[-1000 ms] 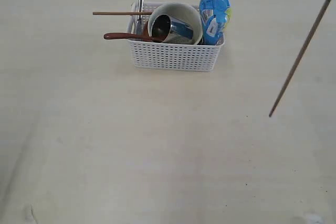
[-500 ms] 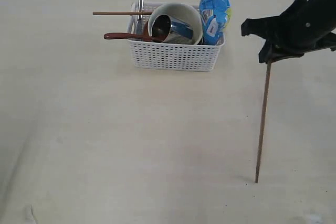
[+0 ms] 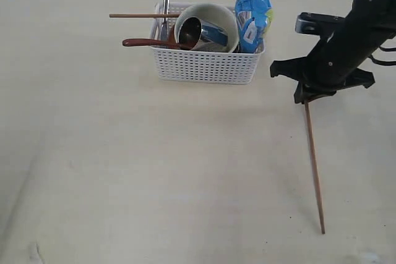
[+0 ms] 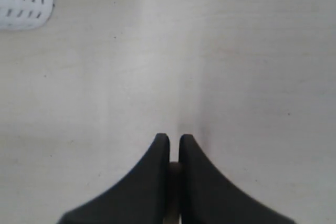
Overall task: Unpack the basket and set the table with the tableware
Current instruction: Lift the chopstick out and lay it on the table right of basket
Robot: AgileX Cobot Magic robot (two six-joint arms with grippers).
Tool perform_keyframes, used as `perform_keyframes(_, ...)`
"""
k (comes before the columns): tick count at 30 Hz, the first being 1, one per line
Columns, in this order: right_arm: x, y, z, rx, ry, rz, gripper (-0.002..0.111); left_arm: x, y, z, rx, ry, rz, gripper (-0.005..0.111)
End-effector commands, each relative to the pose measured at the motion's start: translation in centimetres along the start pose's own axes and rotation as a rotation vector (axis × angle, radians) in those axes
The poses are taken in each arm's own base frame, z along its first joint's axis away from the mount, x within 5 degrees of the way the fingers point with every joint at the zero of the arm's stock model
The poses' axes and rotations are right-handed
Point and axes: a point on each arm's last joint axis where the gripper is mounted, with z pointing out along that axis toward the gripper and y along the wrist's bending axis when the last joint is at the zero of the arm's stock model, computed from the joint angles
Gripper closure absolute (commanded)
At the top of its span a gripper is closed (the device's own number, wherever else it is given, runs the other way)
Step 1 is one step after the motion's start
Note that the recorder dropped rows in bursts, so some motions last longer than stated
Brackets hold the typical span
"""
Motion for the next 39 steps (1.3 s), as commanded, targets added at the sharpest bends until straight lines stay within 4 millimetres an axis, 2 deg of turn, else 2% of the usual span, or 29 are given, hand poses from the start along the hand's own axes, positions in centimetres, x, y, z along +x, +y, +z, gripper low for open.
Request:
perform_keyframes(1, 0.2, 0.1, 1.0, 0.012, 0.025, -0.033, 0.109, 0.0, 0.0, 0.0, -0.002, -0.005, -0.005, 0.026)
perform_keyframes(5, 0.5, 1.3, 1.9, 0.008, 0.029, -0.069, 0.109, 0.0, 0.0, 0.0, -0.002, -0.005, -0.005, 0.026)
perform_keyframes(9, 0.0, 2.4, 1.9, -0.004, -0.040, -0.090, 0.108, 0.0, 0.0, 0.0, -0.002, -0.005, -0.005, 0.026)
perform_keyframes(20, -0.8, 1.0, 1.8, 0.009, -0.097, 0.002, 0.108, 0.0, 0.0, 0.0, -0.002, -0.005, -0.005, 0.026)
perform_keyframes(26, -0.8, 1.0, 1.8, 0.010, -0.095, -0.008, 0.108, 0.0, 0.0, 0.0, -0.002, -0.005, -0.005, 0.026)
perform_keyframes(28, -0.8, 1.0, 1.8, 0.009, -0.102, -0.008, 0.101, 0.0, 0.0, 0.0, -0.002, -0.005, -0.005, 0.026)
perform_keyframes(33, -1.3, 1.0, 1.7, 0.005, -0.150, -0.007, 0.070, 0.0, 0.0, 0.0, -0.002, -0.006, -0.002, 0.026)
perform_keyframes(35, -1.5, 1.0, 1.7, 0.003, -0.170, -0.007, 0.067, 0.0, 0.0, 0.0, -0.002, -0.006, -0.002, 0.026)
perform_keyframes(39, -2.0, 1.1, 1.2, -0.001, -0.191, -0.005, 0.067, 0.0, 0.0, 0.0, -0.002, -0.006, -0.002, 0.026)
